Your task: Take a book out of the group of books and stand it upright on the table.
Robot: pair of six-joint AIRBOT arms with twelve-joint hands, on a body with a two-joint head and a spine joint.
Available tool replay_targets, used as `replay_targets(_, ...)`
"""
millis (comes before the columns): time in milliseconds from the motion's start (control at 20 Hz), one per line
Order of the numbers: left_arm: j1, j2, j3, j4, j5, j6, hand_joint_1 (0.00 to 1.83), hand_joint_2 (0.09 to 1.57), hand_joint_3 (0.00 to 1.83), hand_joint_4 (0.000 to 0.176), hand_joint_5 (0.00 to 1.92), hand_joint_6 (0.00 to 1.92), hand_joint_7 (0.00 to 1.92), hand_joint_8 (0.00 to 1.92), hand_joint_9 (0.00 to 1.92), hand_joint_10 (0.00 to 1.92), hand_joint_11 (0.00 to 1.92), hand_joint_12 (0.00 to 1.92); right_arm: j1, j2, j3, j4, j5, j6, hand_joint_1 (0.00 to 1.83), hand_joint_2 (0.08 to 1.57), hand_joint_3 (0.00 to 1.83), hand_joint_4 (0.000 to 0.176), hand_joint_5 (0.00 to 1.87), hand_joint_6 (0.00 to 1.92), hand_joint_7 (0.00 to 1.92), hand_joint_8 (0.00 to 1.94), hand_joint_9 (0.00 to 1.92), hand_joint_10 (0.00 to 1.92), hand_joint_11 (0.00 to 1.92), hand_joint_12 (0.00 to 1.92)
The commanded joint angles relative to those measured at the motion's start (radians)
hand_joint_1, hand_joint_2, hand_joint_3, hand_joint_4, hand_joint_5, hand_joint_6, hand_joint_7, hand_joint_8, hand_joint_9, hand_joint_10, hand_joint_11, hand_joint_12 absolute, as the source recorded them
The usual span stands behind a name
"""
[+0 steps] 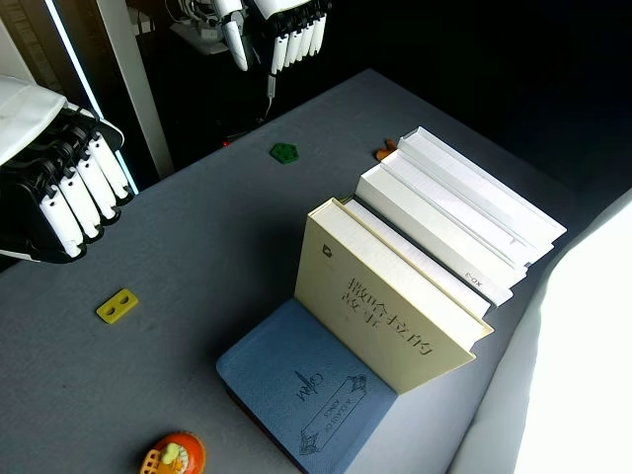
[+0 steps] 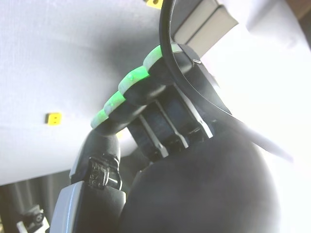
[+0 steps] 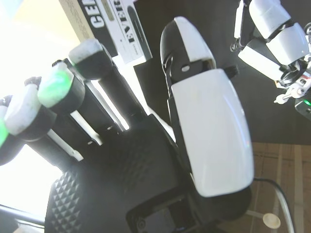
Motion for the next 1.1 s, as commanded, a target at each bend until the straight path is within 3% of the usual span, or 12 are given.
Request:
replay_targets(0,-0.009,0.001,-0.005,0.07,0.007,0.003,0.13,1.22,0.16,0.054,0.0,0.0,0.0,0.01,0.0,0.01,0.0,0.03,0.008,0.005,-0.002,0.017,0.092,-0.002,0.02,1.11,0.25,0.0,0.0,0.0,0.0,0.0,0.0,0.0,0.0,0.0)
replay_targets(50,-0.009,0.001,-0.005,0.07,0.007,0.003,0.13,1.22,0.16,0.054,0.0,0.0,0.0,0.01,0.0,0.01,0.0,0.03,0.008,0.005,-0.002,0.017,0.093,-0.002,0.02,1.11,0.25,0.0,0.0,0.0,0.0,0.0,0.0,0.0,0.0,0.0)
replay_targets(150,-0.009,0.001,-0.005,0.07,0.007,0.003,0.14,1.31,0.02,0.054,0.0,0.0,0.0,0.0,0.0,0.0,0.0,0.0,0.004,0.004,-0.003,0.017,0.11,-0.03,0.03,1.21,0.04,0.0,0.0,0.0,0.0,0.0,0.0,0.0,0.0,0.0)
replay_targets(250,-0.009,0.001,-0.006,0.07,0.007,0.003,0.13,1.32,0.02,0.042,0.01,0.0,0.04,0.01,0.01,0.0,0.0,0.0,-0.011,-0.005,-0.002,0.017,0.121,-0.128,0.03,1.2,0.03,0.0,0.0,0.0,0.0,0.0,0.0,0.0,0.0,0.0)
replay_targets(400,-0.009,0.001,-0.006,0.07,0.007,0.003,0.13,1.32,0.0,0.054,0.03,0.01,0.0,0.0,0.0,0.0,0.01,0.01,-0.033,-0.022,-0.002,0.046,0.12,-0.218,0.0,1.2,0.03,0.0,0.0,0.0,0.0,0.0,0.0,0.0,0.0,0.0)
replay_targets(450,-0.008,0.001,-0.006,0.069,0.006,0.003,0.17,1.31,0.0,0.054,0.04,0.01,0.01,0.0,0.0,0.0,0.02,0.01,-0.035,-0.029,-0.002,0.165,0.12,-0.333,0.0,1.21,0.03,0.0,0.0,0.0,0.0,0.0,0.0,0.0,0.0,0.0)
replay_targets(500,-0.008,0.001,-0.005,0.069,0.004,0.003,0.19,1.3,0.0,0.058,0.05,0.01,0.03,0.01,0.02,0.01,0.03,0.02,-0.037,-0.043,-0.002,0.37,0.125,-0.532,0.03,1.22,0.03,0.0,0.0,0.0,0.0,0.0,0.0,0.0,0.0,0.0)
replay_targets(600,-0.009,0.001,-0.004,0.069,0.004,0.003,0.17,1.3,0.0,0.058,0.09,0.0,0.08,0.01,0.05,0.0,0.0,0.09,-0.045,-0.068,-0.001,0.579,0.181,-0.742,0.1,1.2,0.02,0.006,0.0,0.0,0.0,0.0,0.0,0.0,0.0,0.0)
replay_targets(850,-0.013,0.0,-0.005,0.068,0.004,0.003,0.14,1.3,0.0,0.05,0.08,0.0,0.08,0.0,0.06,0.0,0.0,0.11,-0.054,-0.101,0.013,0.636,0.292,-0.743,0.07,1.21,0.02,0.009,0.0,0.0,0.0,0.0,0.0,0.0,0.0,0.0)
replay_targets(950,-0.017,0.0,-0.004,0.068,0.004,0.002,0.13,1.3,0.0,0.052,0.07,0.0,0.08,0.0,0.06,0.0,0.0,0.1,-0.039,-0.118,0.03,0.643,0.275,-0.744,0.04,1.22,0.02,0.013,0.0,0.0,0.0,0.0,0.0,0.0,0.0,0.0)
replay_targets(1000,-0.018,0.0,-0.005,0.066,0.004,0.002,0.12,1.3,0.0,0.053,0.07,0.0,0.09,0.0,0.06,0.0,0.0,0.15,-0.032,-0.127,0.036,0.685,0.25,-0.772,0.04,1.22,0.02,0.014,0.0,0.0,0.0,0.0,0.0,0.0,0.0,0.0)
replay_targets(1050,-0.018,0.0,-0.004,0.064,0.004,0.002,0.13,1.3,0.0,0.046,0.07,0.0,0.08,0.0,0.04,0.0,0.0,0.14,-0.03,-0.136,0.035,0.802,0.246,-0.876,0.07,1.23,0.02,0.013,0.0,0.0,0.0,0.0,0.0,0.0,0.0,0.0)
